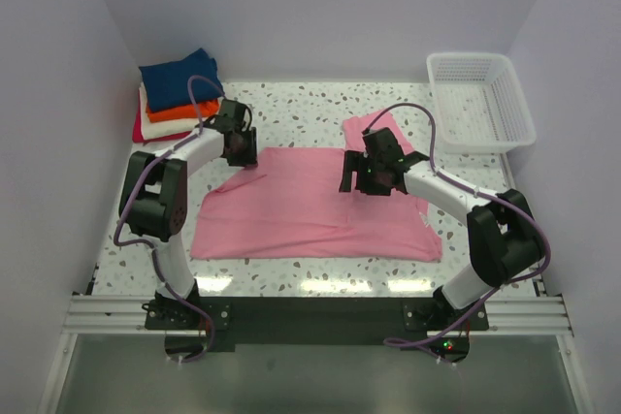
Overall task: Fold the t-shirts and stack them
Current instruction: Fold the tshirt
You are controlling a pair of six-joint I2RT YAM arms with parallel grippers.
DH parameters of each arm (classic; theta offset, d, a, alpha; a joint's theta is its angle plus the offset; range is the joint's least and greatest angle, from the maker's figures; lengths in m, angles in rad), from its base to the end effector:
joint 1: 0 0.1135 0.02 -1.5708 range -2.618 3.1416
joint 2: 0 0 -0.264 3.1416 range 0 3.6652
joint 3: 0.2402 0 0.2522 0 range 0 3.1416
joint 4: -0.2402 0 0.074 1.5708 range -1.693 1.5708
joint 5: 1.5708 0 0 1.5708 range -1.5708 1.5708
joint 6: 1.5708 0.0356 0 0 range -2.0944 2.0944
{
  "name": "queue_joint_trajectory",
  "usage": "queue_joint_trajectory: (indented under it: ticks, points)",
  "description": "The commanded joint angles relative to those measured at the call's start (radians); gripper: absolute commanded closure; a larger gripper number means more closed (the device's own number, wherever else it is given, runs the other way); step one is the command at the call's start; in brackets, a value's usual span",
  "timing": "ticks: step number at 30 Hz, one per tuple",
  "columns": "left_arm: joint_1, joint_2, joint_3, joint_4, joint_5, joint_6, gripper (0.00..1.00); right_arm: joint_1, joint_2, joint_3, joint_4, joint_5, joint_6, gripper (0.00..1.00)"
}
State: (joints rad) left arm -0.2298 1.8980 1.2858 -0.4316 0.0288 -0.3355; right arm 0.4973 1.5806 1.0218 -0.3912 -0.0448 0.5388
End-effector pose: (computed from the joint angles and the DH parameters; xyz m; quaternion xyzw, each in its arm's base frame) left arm 0.3843 -0.0910 0.1771 -0.0472 0.9642 -0.0860 0.2462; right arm 0.2856 0.1568 0.2094 0.0129 0.9519 0.1697 0.2547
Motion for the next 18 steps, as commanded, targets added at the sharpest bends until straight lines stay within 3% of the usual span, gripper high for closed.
queue_joint_trajectory:
  ticks: [1, 18]
  points:
    - [0.009, -0.019, 0.033, 0.033, 0.031, 0.015, 0.60, 0.000, -0.034, -0.009, 0.029, 0.008, 0.004, 0.20]
    - [0.010, -0.019, 0.033, 0.025, 0.051, 0.027, 0.80, 0.000, -0.030, -0.015, 0.029, 0.011, 0.009, 0.22]
